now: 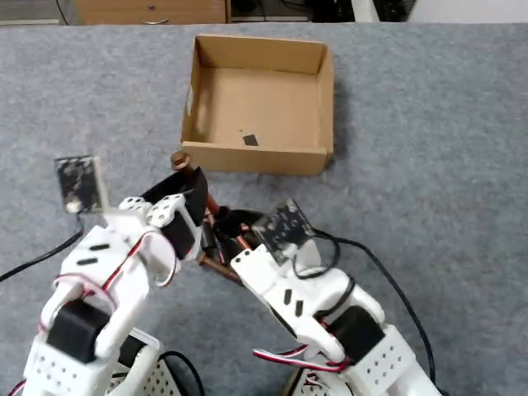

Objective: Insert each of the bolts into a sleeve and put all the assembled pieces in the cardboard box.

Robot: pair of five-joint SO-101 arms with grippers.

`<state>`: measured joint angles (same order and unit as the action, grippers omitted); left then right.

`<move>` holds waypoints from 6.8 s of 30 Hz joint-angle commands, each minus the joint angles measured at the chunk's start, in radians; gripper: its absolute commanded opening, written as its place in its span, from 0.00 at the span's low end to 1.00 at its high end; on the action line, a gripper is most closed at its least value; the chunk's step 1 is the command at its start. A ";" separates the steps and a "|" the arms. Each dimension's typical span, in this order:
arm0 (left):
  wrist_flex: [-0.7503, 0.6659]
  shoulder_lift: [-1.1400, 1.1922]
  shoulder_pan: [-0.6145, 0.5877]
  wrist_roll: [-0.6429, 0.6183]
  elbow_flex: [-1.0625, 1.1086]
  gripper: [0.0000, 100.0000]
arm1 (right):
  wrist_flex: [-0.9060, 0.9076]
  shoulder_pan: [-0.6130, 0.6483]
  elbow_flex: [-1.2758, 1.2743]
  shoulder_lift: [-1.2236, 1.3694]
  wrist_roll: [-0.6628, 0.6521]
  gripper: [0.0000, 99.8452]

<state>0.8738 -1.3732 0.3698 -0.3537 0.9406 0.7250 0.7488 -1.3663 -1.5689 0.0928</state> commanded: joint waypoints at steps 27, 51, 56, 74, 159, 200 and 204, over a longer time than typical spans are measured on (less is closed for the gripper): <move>-0.014 0.002 0.066 -0.009 -0.026 0.02 | -0.006 -0.015 -0.090 -0.065 0.011 0.00; -0.009 0.002 0.058 -0.032 -0.021 0.02 | 0.058 -0.016 -0.035 -0.065 0.011 0.00; -0.009 0.002 0.055 -0.031 -0.006 0.02 | 0.057 -0.018 -0.030 -0.065 0.011 0.00; 0.040 0.002 0.041 -0.035 0.008 0.02 | 0.043 -0.021 0.022 -0.065 0.005 0.00; 0.044 -0.130 -0.230 0.141 0.339 0.02 | -0.149 -0.463 0.650 0.684 0.068 0.00; 0.038 -0.130 -0.196 0.141 0.710 0.02 | 0.609 -0.596 2.353 2.466 0.124 0.16; 0.038 -0.130 -0.201 0.141 0.710 0.02 | 0.684 -0.593 2.450 2.471 0.126 0.17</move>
<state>0.9168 -1.4975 0.1626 -0.2186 1.6540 1.3679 0.1626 0.9920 0.9106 0.2079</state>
